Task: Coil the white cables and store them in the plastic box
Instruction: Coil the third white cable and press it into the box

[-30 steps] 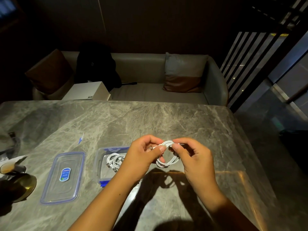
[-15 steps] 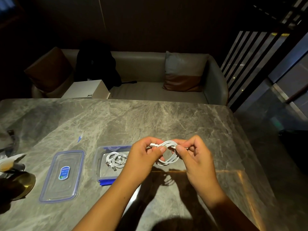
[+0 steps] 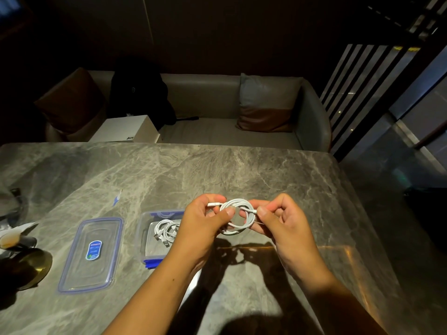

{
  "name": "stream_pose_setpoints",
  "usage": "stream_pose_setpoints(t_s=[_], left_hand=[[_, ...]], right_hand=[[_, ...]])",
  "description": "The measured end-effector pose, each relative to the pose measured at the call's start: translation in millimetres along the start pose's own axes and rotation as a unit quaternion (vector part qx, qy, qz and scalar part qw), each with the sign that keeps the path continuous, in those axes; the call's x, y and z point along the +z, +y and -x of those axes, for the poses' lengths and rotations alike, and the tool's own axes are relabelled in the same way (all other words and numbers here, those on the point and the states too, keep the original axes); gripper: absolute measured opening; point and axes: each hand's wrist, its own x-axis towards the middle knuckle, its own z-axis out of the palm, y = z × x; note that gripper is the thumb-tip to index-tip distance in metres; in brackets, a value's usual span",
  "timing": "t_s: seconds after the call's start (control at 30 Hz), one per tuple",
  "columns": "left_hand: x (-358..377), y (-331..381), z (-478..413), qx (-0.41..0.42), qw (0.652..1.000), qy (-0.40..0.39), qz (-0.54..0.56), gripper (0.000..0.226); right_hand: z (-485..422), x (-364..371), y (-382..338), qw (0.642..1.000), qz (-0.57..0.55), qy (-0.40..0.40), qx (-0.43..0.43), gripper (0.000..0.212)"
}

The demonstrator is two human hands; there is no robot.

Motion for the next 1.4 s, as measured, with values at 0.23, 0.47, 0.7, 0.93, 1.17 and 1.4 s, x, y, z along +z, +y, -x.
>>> stream_pose_setpoints(t_s=[0.23, 0.47, 0.7, 0.93, 1.17, 1.4], left_hand=[[-2, 2, 6, -0.015, 0.998, -0.061, 0.027, 0.028], [-11, 6, 5, -0.005, 0.997, -0.081, -0.013, 0.033], [-19, -5, -5, 0.046, 0.972, -0.053, -0.224, 0.009], [-21, -7, -8, 0.048, 0.974, -0.017, -0.219, 0.010], [-36, -14, -9, 0.053, 0.976, 0.004, -0.211, 0.011], [-81, -24, -13, 0.003, 0.982, 0.037, -0.185, 0.018]], right_hand=[[-13, -3, -3, 0.991, 0.085, -0.023, 0.100, 0.033], [-18, -6, -7, 0.975, 0.123, -0.107, 0.152, 0.018], [-21, -9, 4, 0.980, 0.127, -0.074, 0.135, 0.016], [-28, -2, 18, 0.981, 0.149, -0.057, 0.110, 0.016], [-34, 9, 31, 0.979, 0.172, -0.061, 0.092, 0.017], [-52, 39, 64, 0.969, 0.201, -0.087, 0.118, 0.018]])
